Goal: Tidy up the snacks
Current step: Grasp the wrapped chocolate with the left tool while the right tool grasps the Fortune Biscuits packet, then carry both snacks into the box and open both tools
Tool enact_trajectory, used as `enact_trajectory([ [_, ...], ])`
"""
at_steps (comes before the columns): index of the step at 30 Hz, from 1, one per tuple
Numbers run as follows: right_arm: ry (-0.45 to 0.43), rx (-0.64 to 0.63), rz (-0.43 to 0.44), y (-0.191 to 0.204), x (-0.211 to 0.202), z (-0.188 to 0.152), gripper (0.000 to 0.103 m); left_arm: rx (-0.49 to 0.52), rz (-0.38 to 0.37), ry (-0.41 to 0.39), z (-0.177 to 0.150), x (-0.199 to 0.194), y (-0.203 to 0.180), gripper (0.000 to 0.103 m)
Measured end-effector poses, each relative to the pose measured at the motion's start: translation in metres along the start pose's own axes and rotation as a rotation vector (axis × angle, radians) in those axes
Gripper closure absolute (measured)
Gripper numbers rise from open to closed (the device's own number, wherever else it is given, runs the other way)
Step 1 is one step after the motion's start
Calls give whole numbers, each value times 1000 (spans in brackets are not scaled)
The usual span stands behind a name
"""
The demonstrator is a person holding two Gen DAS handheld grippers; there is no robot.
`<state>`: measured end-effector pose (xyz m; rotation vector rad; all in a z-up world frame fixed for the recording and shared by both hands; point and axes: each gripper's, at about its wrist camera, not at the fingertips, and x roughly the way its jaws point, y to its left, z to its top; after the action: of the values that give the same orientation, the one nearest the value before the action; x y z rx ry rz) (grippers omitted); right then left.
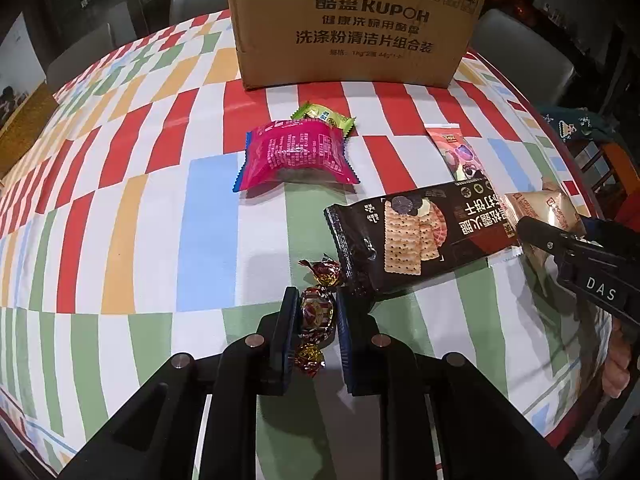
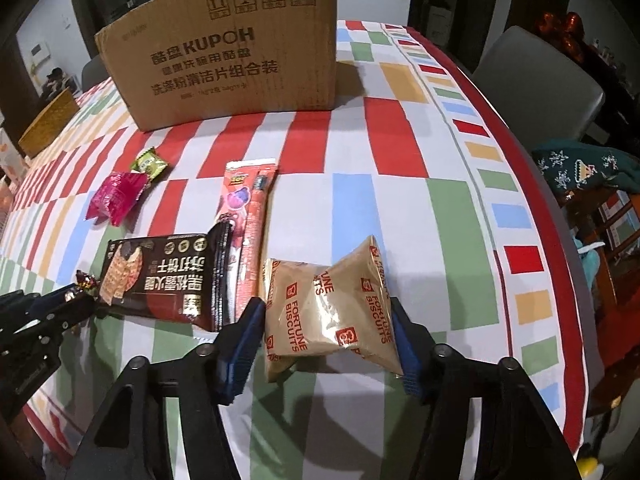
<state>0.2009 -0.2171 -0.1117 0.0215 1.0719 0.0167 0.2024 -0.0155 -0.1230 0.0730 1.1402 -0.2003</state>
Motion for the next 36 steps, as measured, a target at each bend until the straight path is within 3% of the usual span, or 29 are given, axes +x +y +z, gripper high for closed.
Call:
enact_trajectory([
  [7,-22,-17,4,4,-9,-4,56,-6,-5,-27,0,-11,-2,84],
  [15,-61,-9,25,2,-28,-8,56,0,-21,-101,2,-42,-8,84],
  [36,-283,-55,97,14,-107,18,56,41,-65,-304,30,-115,-24,84],
])
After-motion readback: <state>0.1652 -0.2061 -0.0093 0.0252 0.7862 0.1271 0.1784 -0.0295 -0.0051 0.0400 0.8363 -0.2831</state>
